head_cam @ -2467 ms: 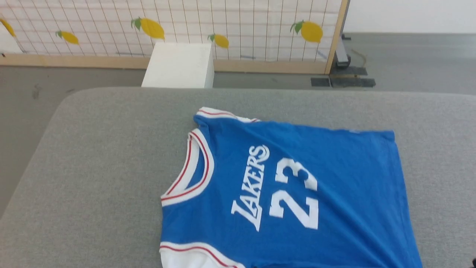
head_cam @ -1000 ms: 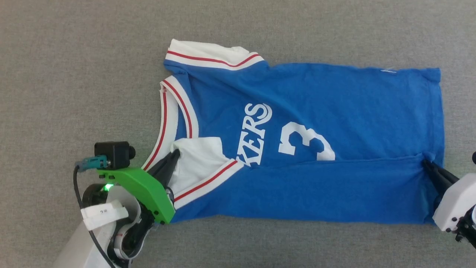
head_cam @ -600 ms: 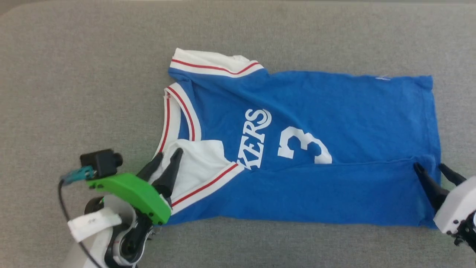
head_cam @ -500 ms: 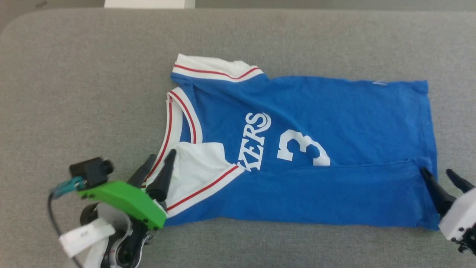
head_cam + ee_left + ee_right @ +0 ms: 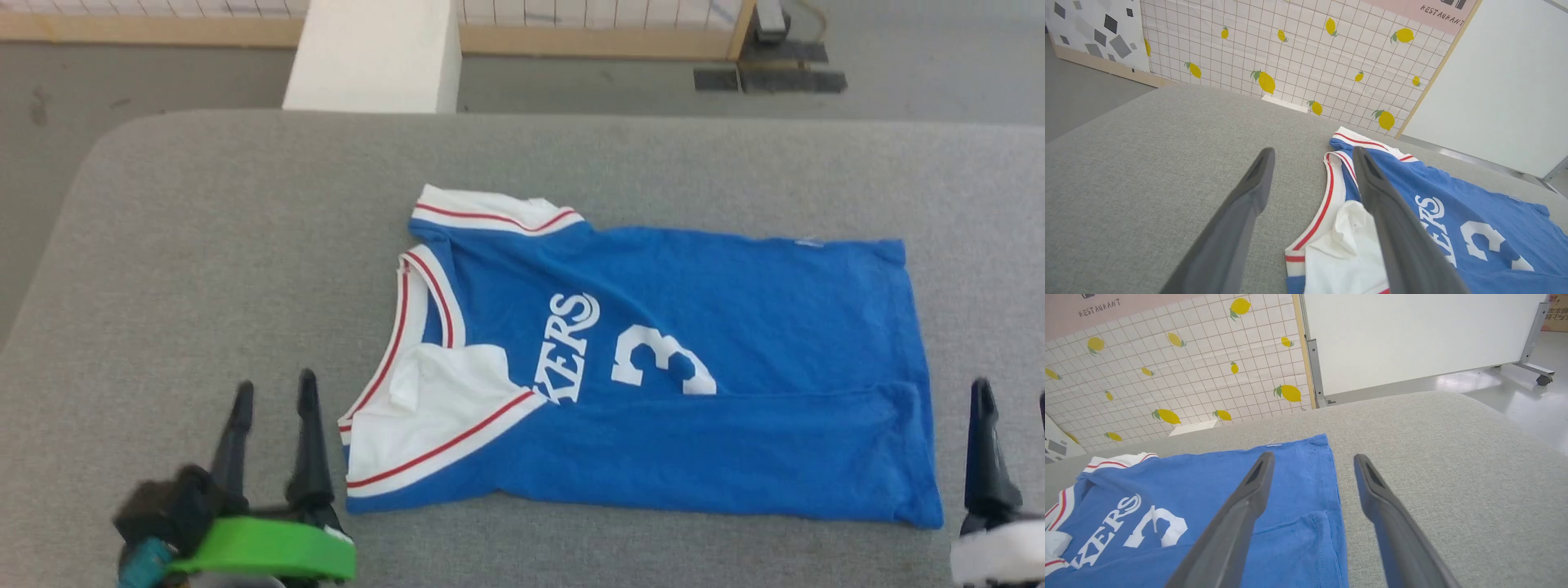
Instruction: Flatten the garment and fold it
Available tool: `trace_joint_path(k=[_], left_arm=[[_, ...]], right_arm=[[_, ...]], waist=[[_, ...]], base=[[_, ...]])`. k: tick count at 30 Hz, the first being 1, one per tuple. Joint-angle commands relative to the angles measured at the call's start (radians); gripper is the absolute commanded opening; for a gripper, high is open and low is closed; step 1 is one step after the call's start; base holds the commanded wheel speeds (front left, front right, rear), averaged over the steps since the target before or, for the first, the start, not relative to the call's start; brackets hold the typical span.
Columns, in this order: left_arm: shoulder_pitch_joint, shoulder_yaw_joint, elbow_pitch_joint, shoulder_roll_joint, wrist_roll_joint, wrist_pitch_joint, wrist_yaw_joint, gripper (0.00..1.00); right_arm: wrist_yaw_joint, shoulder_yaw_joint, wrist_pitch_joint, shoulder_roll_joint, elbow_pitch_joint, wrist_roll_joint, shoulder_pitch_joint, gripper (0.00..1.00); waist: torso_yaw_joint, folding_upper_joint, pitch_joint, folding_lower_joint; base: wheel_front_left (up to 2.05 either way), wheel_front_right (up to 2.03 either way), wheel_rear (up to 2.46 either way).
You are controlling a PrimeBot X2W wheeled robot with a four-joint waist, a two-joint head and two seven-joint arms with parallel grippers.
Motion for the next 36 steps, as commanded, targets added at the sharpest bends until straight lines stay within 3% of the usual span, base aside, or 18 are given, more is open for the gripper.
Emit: trace_joint_path(k=[1,6,11,14,22,29,36], left_arm=[[0.033,0.005,-0.004,-0.026,0.048,-0.007,-0.006,1.0],[0.129,0.062,0.01,-0.118,0.115,-0.007,-0.042,1.0],[0.144,0.098,0.025,-0.139,0.154,-0.007,-0.074,1.0],[0.124,0.087,0.063,-0.12,0.165,0.009,-0.097,1.0],[-0.006,0.046,0.098,-0.048,0.127,0.287,-0.139,1.0],[-0.056,0.03,0.164,-0.026,0.089,0.526,-0.109,1.0],[-0.07,0.039,0.223,-0.054,0.004,0.66,-0.087,1.0]], right_arm=[[-0.001,-0.002,-0.027,0.007,0.006,-0.025,0.023,1.0],[-0.001,0.012,-0.078,0.015,0.049,-0.019,0.084,1.0],[-0.001,0.024,-0.103,0.016,0.083,0.014,0.092,1.0],[-0.001,0.025,-0.105,0.016,0.089,0.018,0.081,1.0],[-0.001,0.044,-0.101,0.016,0.105,0.045,0.051,1.0],[-0.001,0.08,-0.099,0.016,0.133,0.07,0.027,1.0],[-0.001,0.075,-0.101,0.016,0.149,0.076,0.003,1.0]], waist=[[0.015,0.0,-0.042,0.0],[0.02,0.0,-0.079,0.0],[0.027,0.0,-0.091,0.0],[0.029,0.0,-0.088,0.0],[0.018,0.0,-0.041,0.0],[-0.018,0.0,0.007,0.0],[-0.045,0.0,0.038,0.0]], base=[[0.0,0.0,0.0],[0.0,0.0,0.0],[0.0,0.0,0.0],[0.0,0.0,0.0],[0.0,0.0,0.0],[0.0,0.0,0.0],[0.0,0.0,0.0]])
